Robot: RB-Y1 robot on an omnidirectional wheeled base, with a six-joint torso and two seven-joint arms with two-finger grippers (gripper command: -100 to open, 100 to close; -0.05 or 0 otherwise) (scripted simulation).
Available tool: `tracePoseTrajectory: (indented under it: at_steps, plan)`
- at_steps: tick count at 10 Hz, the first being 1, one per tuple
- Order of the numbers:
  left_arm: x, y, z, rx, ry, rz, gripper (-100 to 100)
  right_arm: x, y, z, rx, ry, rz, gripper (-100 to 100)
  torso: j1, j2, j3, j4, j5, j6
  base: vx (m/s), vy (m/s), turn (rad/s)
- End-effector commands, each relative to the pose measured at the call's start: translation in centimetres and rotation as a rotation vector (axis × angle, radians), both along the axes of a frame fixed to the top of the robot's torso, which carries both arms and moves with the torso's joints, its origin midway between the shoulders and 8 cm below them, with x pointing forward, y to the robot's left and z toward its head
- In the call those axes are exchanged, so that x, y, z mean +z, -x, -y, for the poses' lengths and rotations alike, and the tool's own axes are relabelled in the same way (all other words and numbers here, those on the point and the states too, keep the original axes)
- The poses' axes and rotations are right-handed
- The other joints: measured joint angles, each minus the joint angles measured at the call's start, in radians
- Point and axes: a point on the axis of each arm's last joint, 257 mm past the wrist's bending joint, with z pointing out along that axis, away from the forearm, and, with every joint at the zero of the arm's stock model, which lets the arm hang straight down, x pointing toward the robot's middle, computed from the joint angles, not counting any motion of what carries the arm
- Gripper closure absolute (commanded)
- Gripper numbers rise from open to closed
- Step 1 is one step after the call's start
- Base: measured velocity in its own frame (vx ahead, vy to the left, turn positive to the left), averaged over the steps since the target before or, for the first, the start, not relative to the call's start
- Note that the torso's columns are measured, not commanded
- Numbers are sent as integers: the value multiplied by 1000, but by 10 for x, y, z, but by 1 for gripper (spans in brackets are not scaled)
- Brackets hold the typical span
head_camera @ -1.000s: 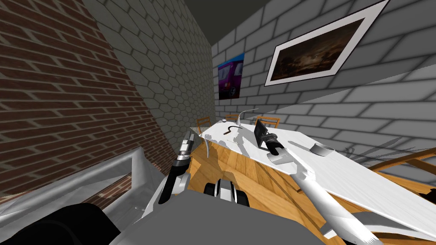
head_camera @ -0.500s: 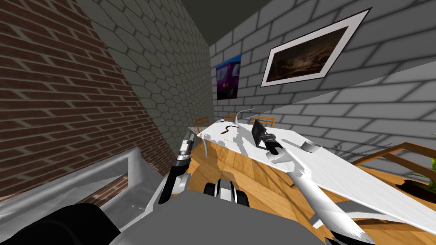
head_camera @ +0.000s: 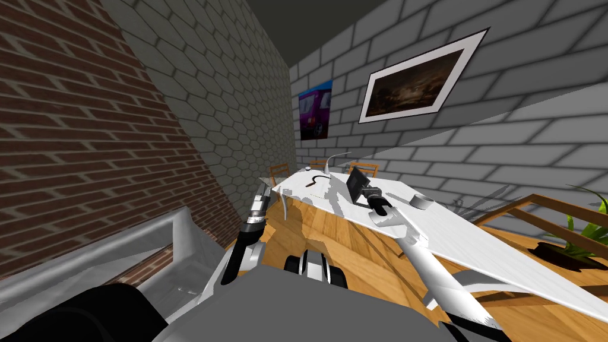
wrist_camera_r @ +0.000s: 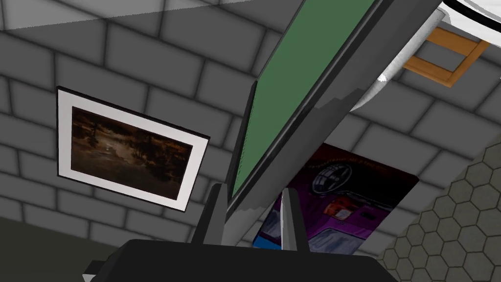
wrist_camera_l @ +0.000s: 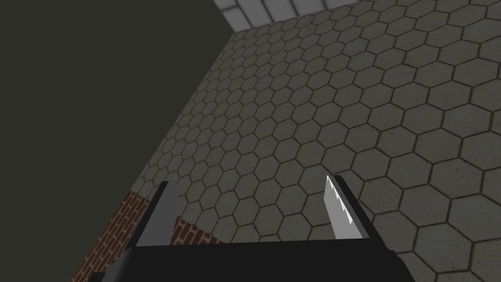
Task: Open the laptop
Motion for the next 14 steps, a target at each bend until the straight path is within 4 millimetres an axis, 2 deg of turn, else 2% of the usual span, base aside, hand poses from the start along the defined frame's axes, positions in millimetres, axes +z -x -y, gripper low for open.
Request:
tracePoseTrajectory:
  at_steps: [1,8,9,11,14]
  plan:
    - [0,0,0,0,0,0,0,-17,3,1,19,-117,22,100,-3,0,0,0,-1,1,23,-45,-92]
    - [0,0,0,0,0,0,0,-51,5,-3,54,-357,76,100,1,-1,-1,-5,-2,-2,17,-39,-70]
    - [0,0,0,0,0,0,0,-36,3,-5,57,-328,89,100,1,-2,-1,-5,-3,-3,5,-13,-31]
    - [0,0,0,0,0,0,0,-55,7,-11,74,-418,100,100,5,-1,0,-1,1,-5,25,-33,-60]
    - [0,0,0,0,0,0,0,-82,15,-19,91,-539,115,100,2,-3,-2,-5,-2,-5,48,-48,-62]
